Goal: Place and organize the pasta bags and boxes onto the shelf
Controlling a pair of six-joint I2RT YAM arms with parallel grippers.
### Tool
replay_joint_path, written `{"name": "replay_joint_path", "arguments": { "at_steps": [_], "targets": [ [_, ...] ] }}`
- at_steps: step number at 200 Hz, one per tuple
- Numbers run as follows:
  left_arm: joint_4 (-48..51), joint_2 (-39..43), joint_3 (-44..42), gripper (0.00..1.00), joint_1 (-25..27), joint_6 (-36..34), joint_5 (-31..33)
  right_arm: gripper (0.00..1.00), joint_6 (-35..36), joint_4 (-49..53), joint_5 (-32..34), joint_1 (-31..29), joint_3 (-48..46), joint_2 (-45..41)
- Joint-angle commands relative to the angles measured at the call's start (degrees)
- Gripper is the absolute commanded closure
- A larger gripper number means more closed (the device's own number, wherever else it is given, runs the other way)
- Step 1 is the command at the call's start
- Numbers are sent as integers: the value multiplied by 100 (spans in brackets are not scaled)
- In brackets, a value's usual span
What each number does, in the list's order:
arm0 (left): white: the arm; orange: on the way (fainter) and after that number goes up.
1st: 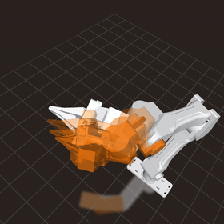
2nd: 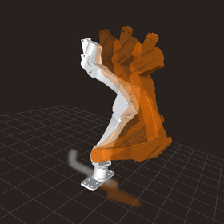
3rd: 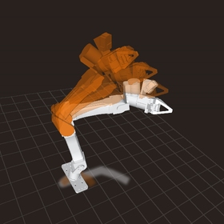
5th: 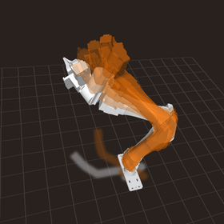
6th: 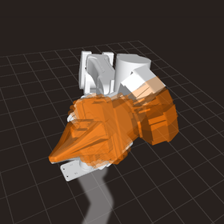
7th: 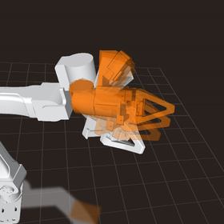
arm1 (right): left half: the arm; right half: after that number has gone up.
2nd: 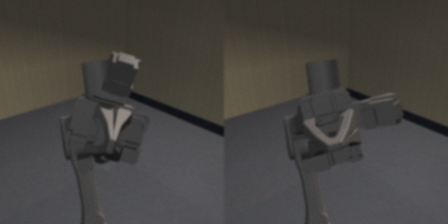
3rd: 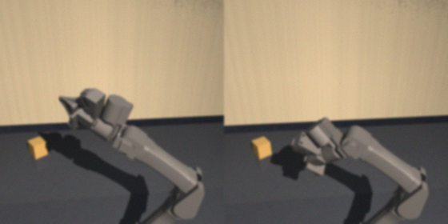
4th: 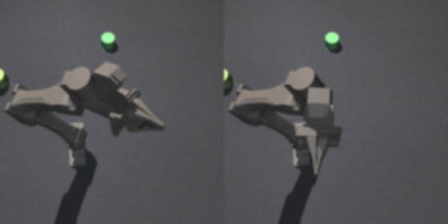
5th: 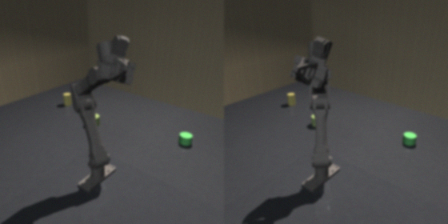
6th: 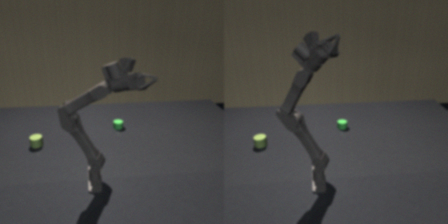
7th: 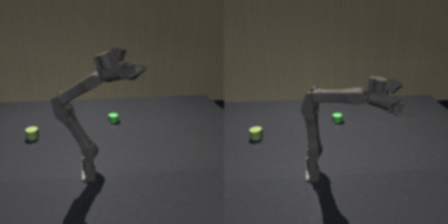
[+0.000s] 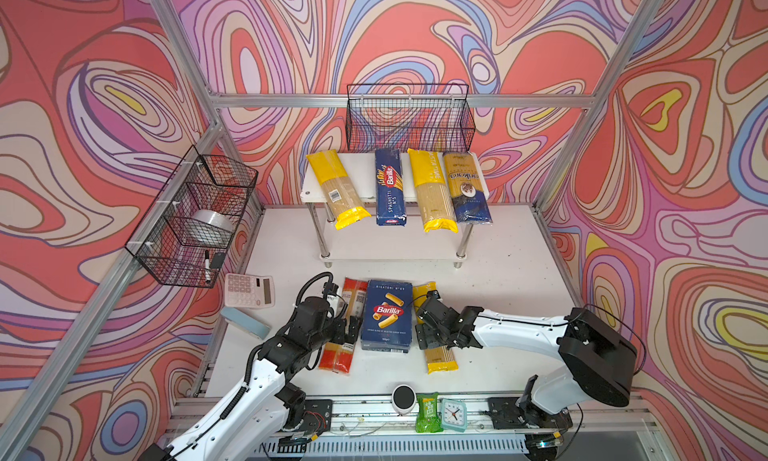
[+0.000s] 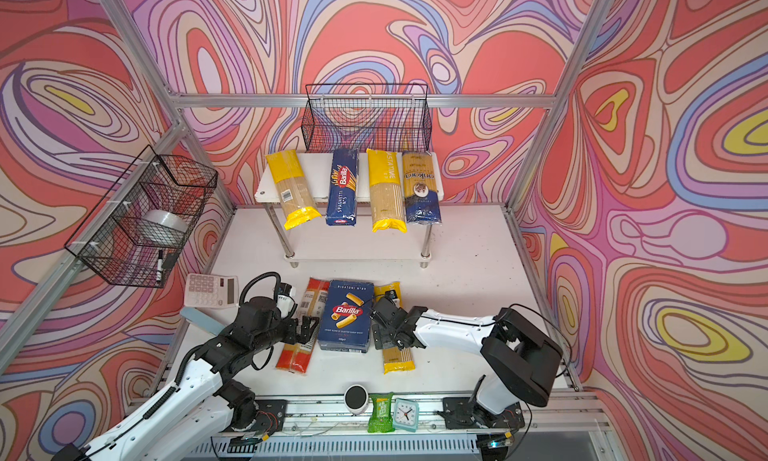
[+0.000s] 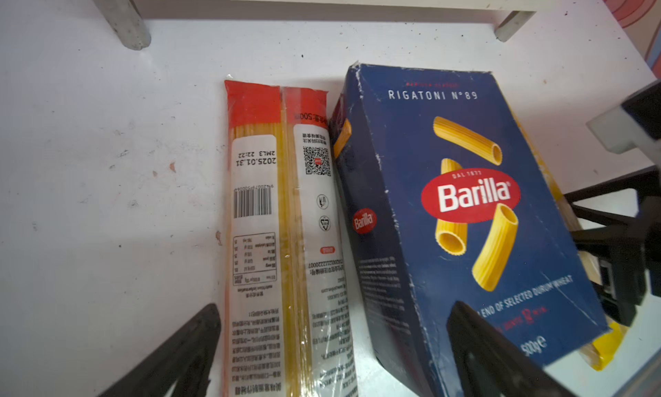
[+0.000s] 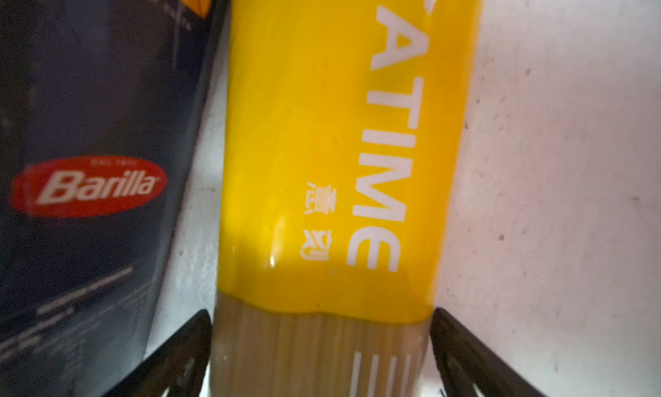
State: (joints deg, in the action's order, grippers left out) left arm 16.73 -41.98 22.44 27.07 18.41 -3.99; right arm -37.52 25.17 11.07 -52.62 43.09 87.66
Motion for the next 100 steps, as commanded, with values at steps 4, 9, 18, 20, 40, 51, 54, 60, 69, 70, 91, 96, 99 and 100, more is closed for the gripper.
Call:
{"name": "replay_joint_path", "arguments": {
  "at_steps": [4, 9, 18, 20, 40, 51, 54, 60, 69, 70, 91, 96, 99, 100],
  "targets": [
    [-650, 117, -153, 0, 9, -106, 374, 2, 13, -258, 17, -8, -180, 121],
    [-662, 113, -152, 0, 15, -101, 412, 2, -1, -267, 9, -7, -188, 135],
    [-671, 89, -143, 0, 10, -122, 429, 2, -34, -280, 8, -5, -217, 175],
    [-665, 81, -125, 0, 16, -133, 428, 3, -36, -283, 7, -14, -232, 180],
    [-600, -46, 11, 0, 12, -211, 447, 7, -100, -364, -13, -8, -317, 274],
    [-619, -90, 34, 0, 13, -240, 450, 10, -115, -422, -43, -11, -347, 325],
    [-619, -99, 38, 0, 9, -249, 439, 11, -123, -432, -52, -10, -349, 345],
    [-630, -108, 35, 0, 14, -260, 429, 13, -132, -449, -61, -10, -361, 364],
    [-640, -101, 38, 0, 17, -265, 405, 14, -138, -485, -64, -11, -363, 400],
    [-638, -100, 40, 0, 18, -267, 406, 14, -140, -486, -67, -7, -363, 409],
    [-645, 2, -2, 0, 15, -277, 386, 18, -156, -556, -67, -18, -366, 436],
    [-644, 33, -11, 0, 18, -278, 393, 20, -159, -574, -70, -10, -367, 443],
    [-652, 52, -19, 0, 18, -270, 393, 21, -166, -582, -71, -12, -375, 445],
    [-653, 59, -28, 0, 13, -269, 396, 22, -167, -587, -79, -12, -378, 445]
  ]
}}
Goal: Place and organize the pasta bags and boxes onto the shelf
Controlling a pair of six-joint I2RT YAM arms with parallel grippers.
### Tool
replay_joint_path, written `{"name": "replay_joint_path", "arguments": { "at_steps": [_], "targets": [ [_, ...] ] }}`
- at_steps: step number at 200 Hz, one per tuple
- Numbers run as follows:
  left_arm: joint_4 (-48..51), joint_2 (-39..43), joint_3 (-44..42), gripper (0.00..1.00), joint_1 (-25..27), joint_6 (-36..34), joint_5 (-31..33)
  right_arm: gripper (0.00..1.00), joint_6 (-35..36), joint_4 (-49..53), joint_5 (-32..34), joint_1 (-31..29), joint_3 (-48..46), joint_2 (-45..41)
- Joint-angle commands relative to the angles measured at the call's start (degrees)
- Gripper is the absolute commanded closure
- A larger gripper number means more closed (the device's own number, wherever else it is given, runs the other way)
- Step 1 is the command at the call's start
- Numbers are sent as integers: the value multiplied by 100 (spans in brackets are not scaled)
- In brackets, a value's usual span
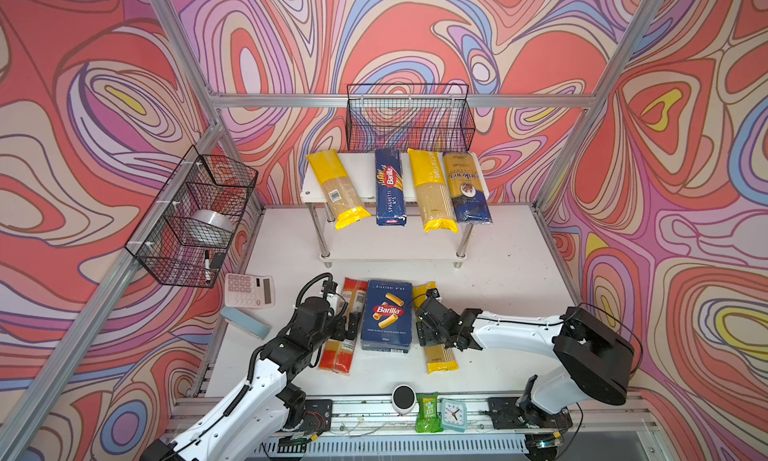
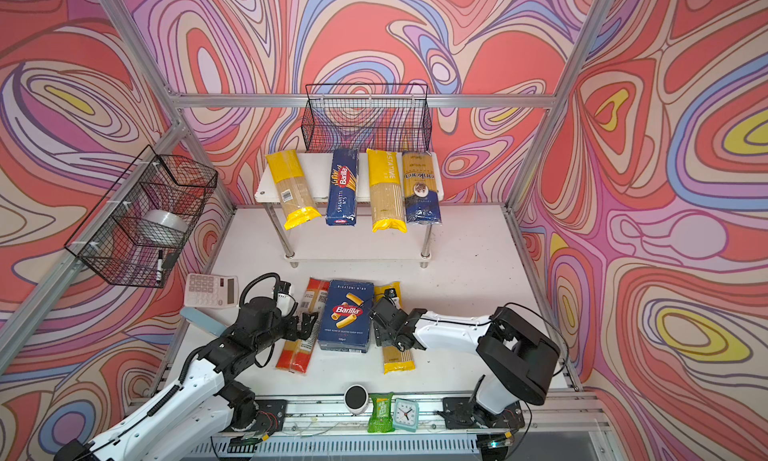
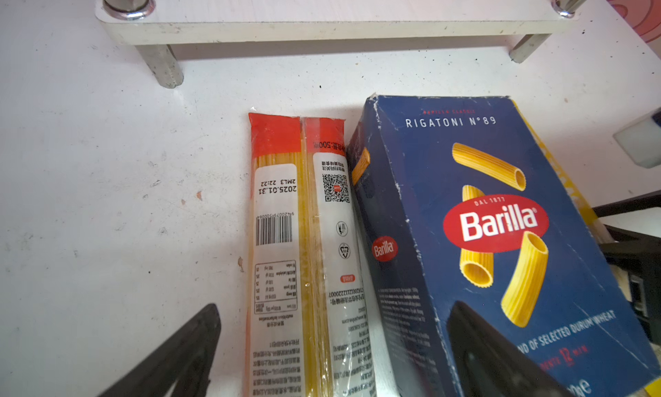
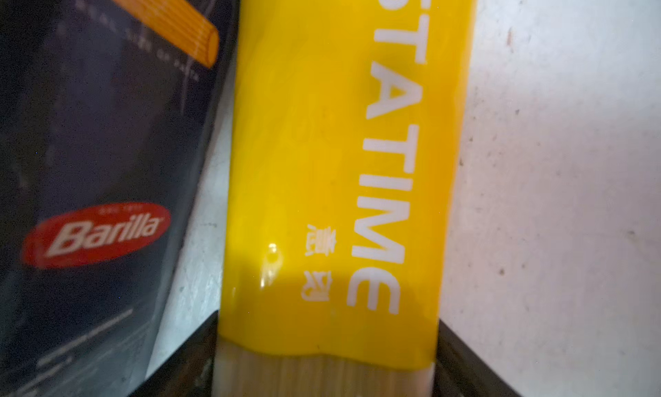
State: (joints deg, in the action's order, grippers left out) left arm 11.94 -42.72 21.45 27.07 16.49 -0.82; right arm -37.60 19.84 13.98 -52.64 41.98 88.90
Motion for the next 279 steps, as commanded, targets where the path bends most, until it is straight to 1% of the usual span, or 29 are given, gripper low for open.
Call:
{"name": "replay_joint_path", "arguments": {
  "at_steps": [1, 26, 53, 68, 85, 94, 107, 123, 138, 155, 179, 209, 247, 279],
  "targets": [
    [-175, 133, 61, 0, 15, -76, 76, 22, -159, -61, -374, -14, -268, 321],
    [-201, 168, 34, 0, 17, -93, -20, 28, -191, -102, -363, -9, -278, 357],
    [-272, -8, 20, 0, 17, -42, -102, 35, -260, -137, -309, -5, -286, 351],
    [-404, -157, -47, 0, 16, -17, -184, 41, -298, -130, -309, -10, -279, 264],
    [-781, -364, -287, 0, 18, 3, -254, 52, -378, -153, -250, -3, -355, 102],
    [-642, -426, -149, 0, 10, -61, -322, 57, -402, -149, -225, -8, -420, 20],
    [-512, -484, 70, 0, 12, -28, -159, 64, -406, -128, -212, -6, -461, -75],
    [-3, -621, 490, 0, 13, -121, -95, 80, -437, -129, -236, -6, -473, -155],
    [-122, -747, 510, 0, 13, -256, -168, 91, -447, -155, -228, -3, -473, -213],
    [-154, -864, 529, 0, 16, -243, -86, 100, -454, -102, -182, -11, -403, -232],
    [-170, -829, 514, 0, 17, -304, -161, 100, -465, 22, -142, -9, -319, -331],
    [-212, -577, 399, 0, 11, -269, -50, 100, -523, 20, -96, -9, -388, -647],
    [-219, -465, 351, 0, 15, -252, -6, 100, -635, -2, 103, -1, -512, -1200],
    [-228, -441, 337, 0, 17, -285, -107, 100, -653, -3, 248, 7, -530, -1737]
  ]
}}
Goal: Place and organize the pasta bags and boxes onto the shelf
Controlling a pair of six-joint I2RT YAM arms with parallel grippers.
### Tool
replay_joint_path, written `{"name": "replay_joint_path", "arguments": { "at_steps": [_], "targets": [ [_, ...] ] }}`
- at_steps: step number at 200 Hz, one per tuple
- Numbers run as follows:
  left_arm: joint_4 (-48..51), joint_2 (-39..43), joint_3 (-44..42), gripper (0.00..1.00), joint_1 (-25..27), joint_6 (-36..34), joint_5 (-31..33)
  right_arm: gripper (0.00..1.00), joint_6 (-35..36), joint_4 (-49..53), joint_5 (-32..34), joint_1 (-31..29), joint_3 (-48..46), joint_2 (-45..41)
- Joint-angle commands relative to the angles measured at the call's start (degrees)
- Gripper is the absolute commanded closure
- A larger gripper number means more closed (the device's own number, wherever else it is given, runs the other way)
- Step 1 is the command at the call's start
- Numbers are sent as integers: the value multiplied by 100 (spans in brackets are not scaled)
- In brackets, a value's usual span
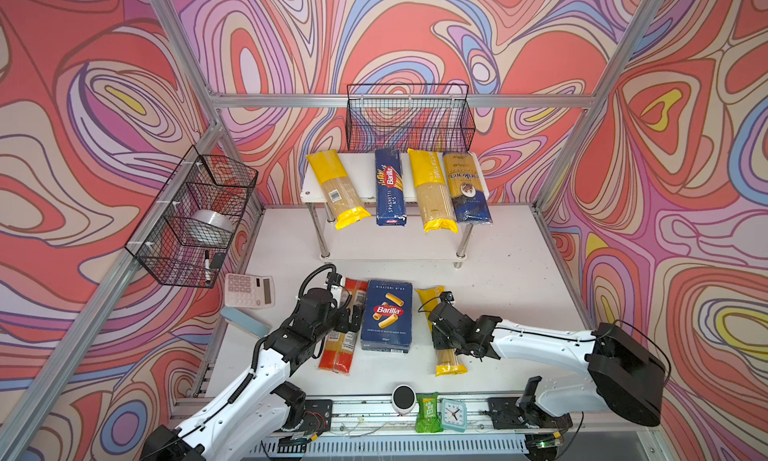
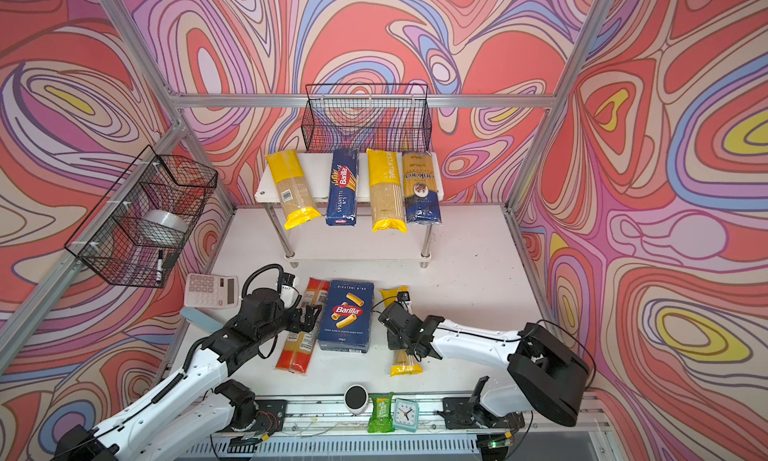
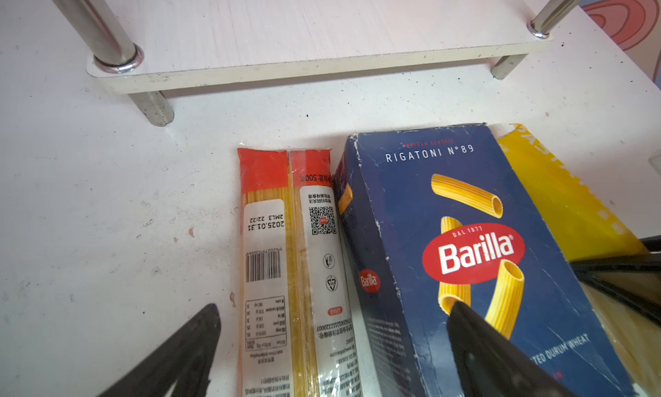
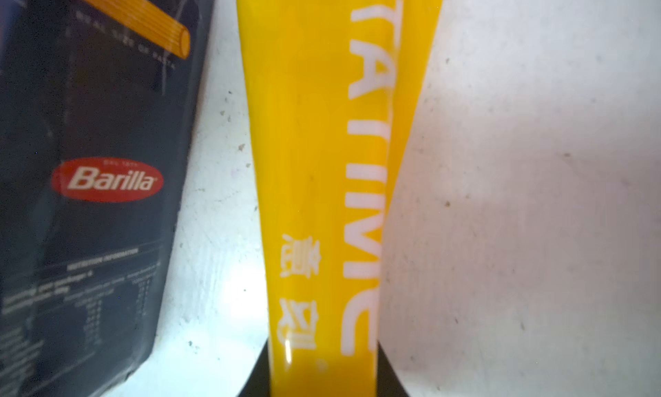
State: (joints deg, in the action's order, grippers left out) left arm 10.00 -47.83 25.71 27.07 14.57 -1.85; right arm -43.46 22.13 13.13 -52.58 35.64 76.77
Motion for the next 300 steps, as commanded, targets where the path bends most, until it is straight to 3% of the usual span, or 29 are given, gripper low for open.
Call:
{"name": "replay_joint_path", "arguments": {
  "at_steps": [1, 77, 136, 163, 207, 300],
  "targets": [
    [-33, 71, -91, 0, 13, -93, -6, 100, -67, -225, 337, -3, 107, -536],
    [-60, 252, -161, 0, 18, -130, 14, 100, 16, 636, 784, 52, 474, -1551],
    [-29, 353, -102, 0, 18, -456, 145, 100, 357, 861, 922, 264, 1099, -1252],
    [100, 438, -100, 0, 16, -507, 488, 100, 570, 668, 567, 645, 1277, -958],
    [90, 661, -192, 0, 12, -542, 407, 100, 990, 461, 340, 955, 1705, -481],
    [99, 257, -23, 0, 16, -573, 325, 100, 1494, 186, -271, 1785, 2265, 232]
  ]
}}
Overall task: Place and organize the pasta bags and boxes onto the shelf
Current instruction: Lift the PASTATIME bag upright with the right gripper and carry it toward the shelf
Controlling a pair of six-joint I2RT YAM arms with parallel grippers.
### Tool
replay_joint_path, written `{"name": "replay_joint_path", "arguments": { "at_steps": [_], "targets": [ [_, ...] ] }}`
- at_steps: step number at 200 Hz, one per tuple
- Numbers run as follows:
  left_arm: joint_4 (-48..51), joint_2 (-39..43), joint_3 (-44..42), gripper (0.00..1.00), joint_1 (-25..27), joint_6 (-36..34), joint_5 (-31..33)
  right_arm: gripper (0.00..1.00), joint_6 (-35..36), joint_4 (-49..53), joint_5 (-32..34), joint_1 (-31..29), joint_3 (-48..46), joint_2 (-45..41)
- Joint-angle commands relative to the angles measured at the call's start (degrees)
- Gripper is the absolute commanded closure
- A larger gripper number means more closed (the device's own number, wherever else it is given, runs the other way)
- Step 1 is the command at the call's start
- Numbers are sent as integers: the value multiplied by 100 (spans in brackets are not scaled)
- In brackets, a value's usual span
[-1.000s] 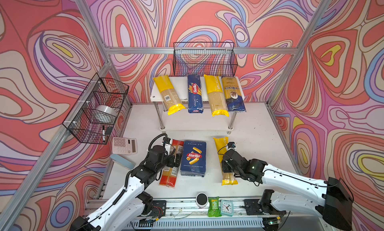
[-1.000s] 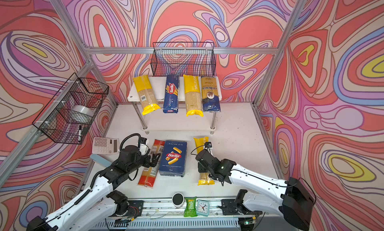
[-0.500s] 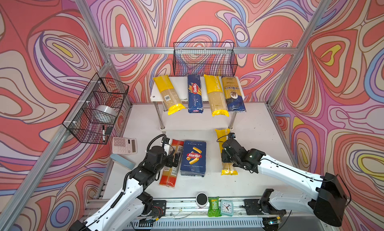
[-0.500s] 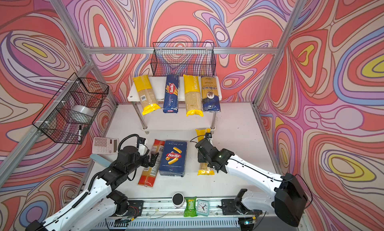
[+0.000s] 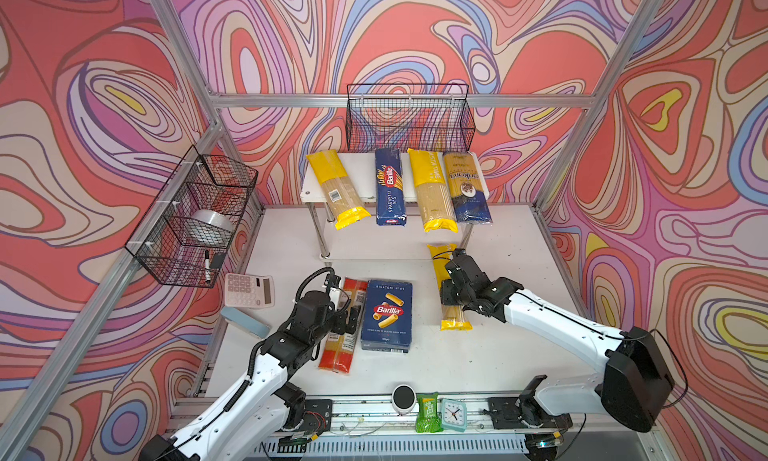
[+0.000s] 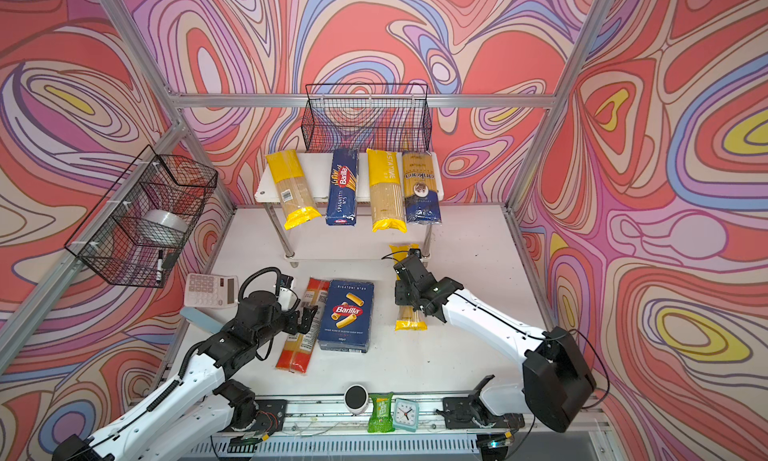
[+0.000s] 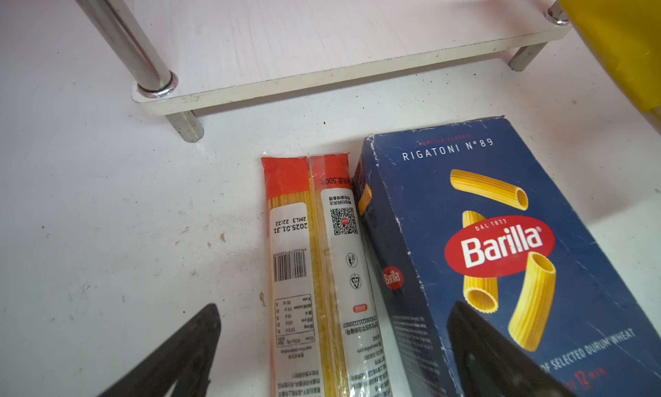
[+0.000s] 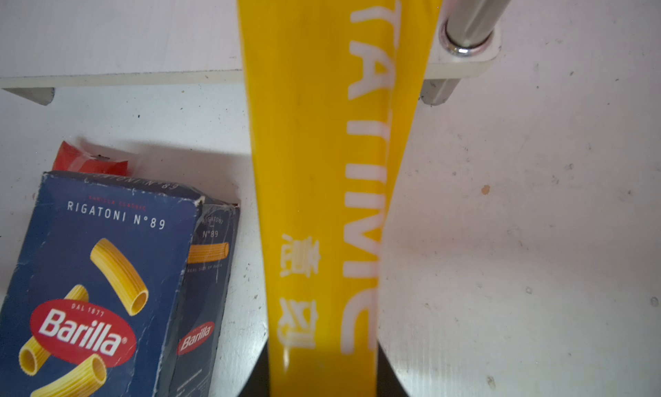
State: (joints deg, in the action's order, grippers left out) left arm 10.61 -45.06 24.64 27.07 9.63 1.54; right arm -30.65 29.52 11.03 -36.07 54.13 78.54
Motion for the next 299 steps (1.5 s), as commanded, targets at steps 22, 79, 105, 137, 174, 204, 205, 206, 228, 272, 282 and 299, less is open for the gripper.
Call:
{"name": "replay_joint_path", "arguments": {
  "at_steps": [22, 79, 105, 137, 174, 204, 205, 206, 228, 272, 282, 299],
  "targets": [
    [46, 8, 75, 0, 12, -99, -62, 100, 244, -604, -85, 275, 543, 231],
    [37, 83, 44, 0, 13, -77, -28, 100, 209, -813, -215, 637, 864, 756],
    [38, 102, 32, 0, 17, -65, 7, 100, 244, -869, -198, 747, 1105, 1088],
    [46, 86, 47, 0, 15, -83, -2, 100, 260, -963, -214, 918, 1388, 1458],
    [51, 150, 11, 0, 15, -51, 55, 100, 360, -1001, -272, 1060, 1771, 1879],
    [46, 182, 5, 0, 10, -27, 96, 100, 407, -1073, -225, 1153, 2020, 2195],
    [51, 182, 5, 0, 14, -29, 98, 100, 405, -1076, -220, 1154, 2021, 2202],
    [53, 182, 5, 0, 11, -26, 100, 100, 408, -1087, -218, 1155, 2026, 2206],
    [46, 182, 5, 0, 14, -30, 113, 100, 410, -1124, -207, 1216, 2157, 2399],
    [55, 173, 10, 0, 12, -4, 162, 99, 467, -1141, -77, 1335, 2276, 2586],
    [55, 182, 5, 0, 14, 0, 162, 98, 479, -1162, -76, 1366, 2260, 2606],
    [57, 199, -3, 0, 10, -5, 179, 79, 440, -1120, -72, 1416, 2236, 2626]
  ]
}}
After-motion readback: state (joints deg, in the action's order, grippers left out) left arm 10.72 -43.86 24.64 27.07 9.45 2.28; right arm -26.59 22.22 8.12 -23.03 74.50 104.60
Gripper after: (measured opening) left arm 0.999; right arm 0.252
